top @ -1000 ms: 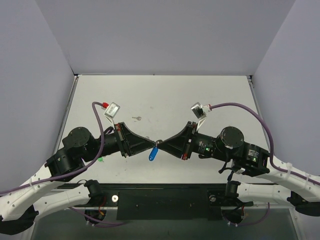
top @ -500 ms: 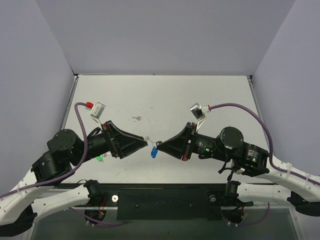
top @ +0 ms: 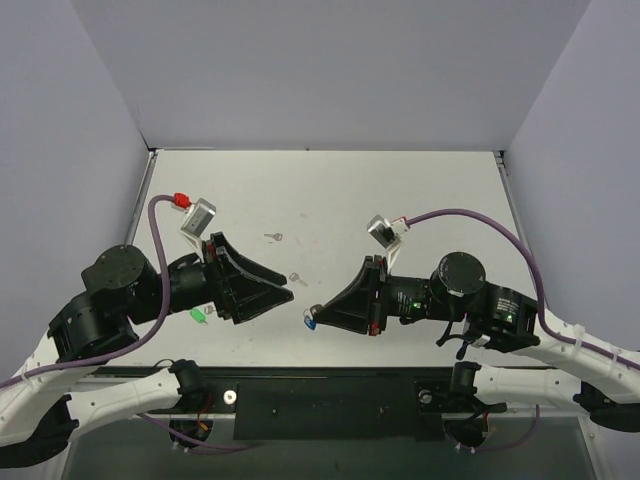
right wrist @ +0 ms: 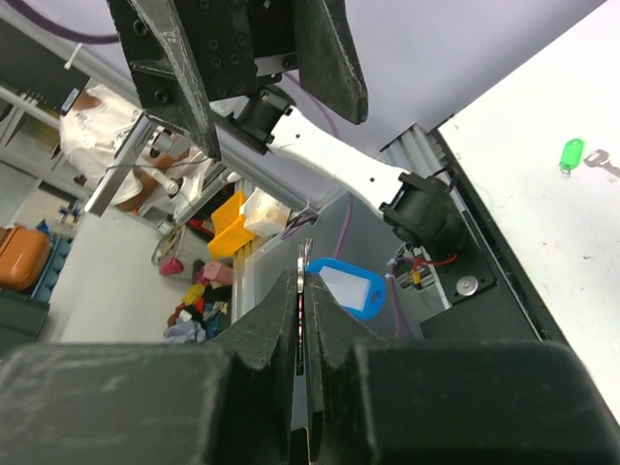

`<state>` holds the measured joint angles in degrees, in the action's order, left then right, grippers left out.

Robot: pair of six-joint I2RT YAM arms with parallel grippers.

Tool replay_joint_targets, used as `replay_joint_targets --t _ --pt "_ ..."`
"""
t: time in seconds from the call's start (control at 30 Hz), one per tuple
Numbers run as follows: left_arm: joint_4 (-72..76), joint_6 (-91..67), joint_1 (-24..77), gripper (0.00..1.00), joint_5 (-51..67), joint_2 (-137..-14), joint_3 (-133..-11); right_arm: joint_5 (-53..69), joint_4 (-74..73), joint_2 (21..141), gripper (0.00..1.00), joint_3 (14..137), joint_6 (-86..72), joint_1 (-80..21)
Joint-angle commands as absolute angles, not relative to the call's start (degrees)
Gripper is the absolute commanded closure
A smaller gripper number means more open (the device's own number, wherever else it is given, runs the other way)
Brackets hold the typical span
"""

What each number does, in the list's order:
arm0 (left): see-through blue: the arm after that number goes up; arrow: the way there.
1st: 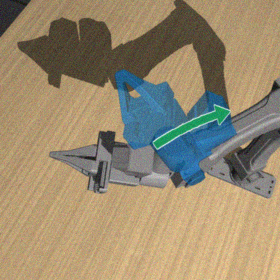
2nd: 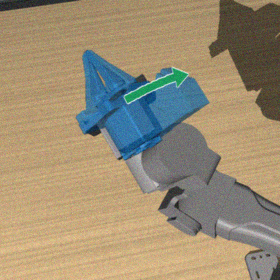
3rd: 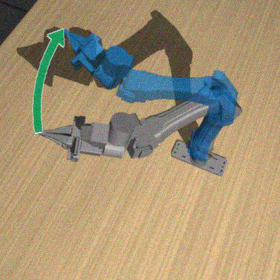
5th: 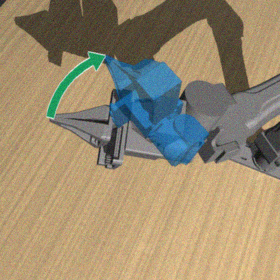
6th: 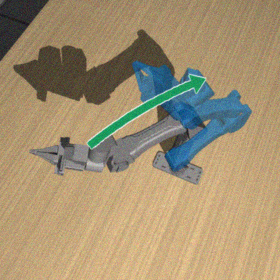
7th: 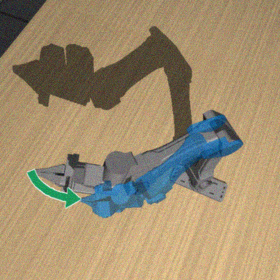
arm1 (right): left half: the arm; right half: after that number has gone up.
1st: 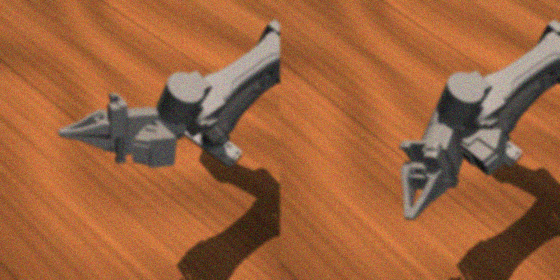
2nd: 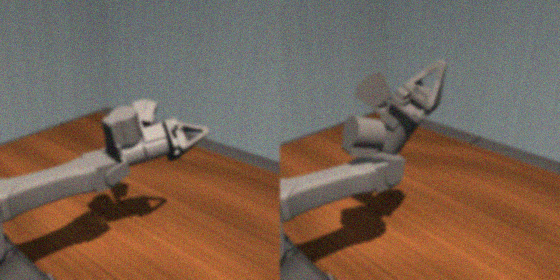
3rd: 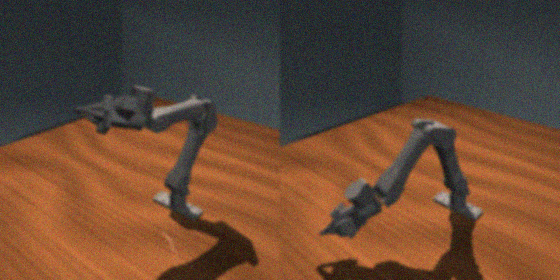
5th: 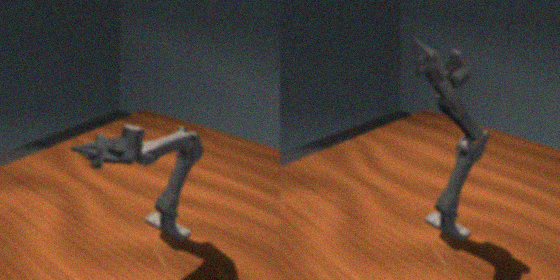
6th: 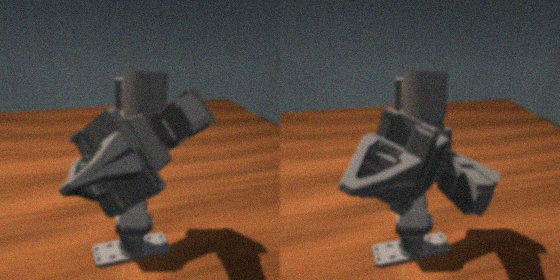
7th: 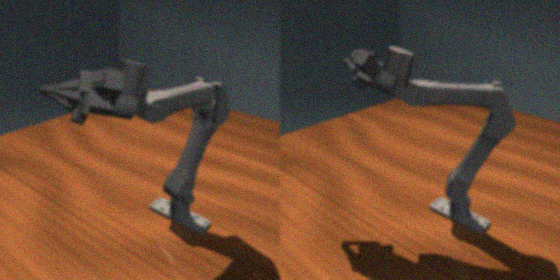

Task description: Remove the keys from the keyring

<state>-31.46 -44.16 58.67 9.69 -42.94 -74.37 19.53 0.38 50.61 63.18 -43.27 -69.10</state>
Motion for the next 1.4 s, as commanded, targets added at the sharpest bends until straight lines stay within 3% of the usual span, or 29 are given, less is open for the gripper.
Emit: replay_joint_targets --t 0.0,0.27,0.53,0.9,1.13,1.37 --pt "-32.7 -40.2 58.7 0.34 18.9 -44.8 -77.4 25.7 3.7 49.5 1.0 65.0 -43.4 -69.1" --pt "-30.6 -40.3 58.7 0.37 27.1 -45.6 -76.6 27.2 2.6 49.2 1.0 65.8 -42.8 -69.1" --pt "-28.8 -40.8 58.7 0.48 31.8 -47.2 -76.0 28.6 4.1 49.8 1.0 66.2 -43.4 -69.1" --pt "-26.5 -42.1 58.7 0.54 31.5 -48.1 -73.4 27.9 4.2 49.8 1.0 66.3 -43.2 -69.1" --pt "-38.8 -37.4 58.7 0.26 11.1 -46.7 -77.5 13.2 -1.7 49.4 1.0 68.7 -49.5 -68.2" --pt "-45.0 -32.3 58.7 0.23 0.5 -47.2 -81.1 8.7 -5.8 50.8 1.0 72.8 -61.2 -66.3"
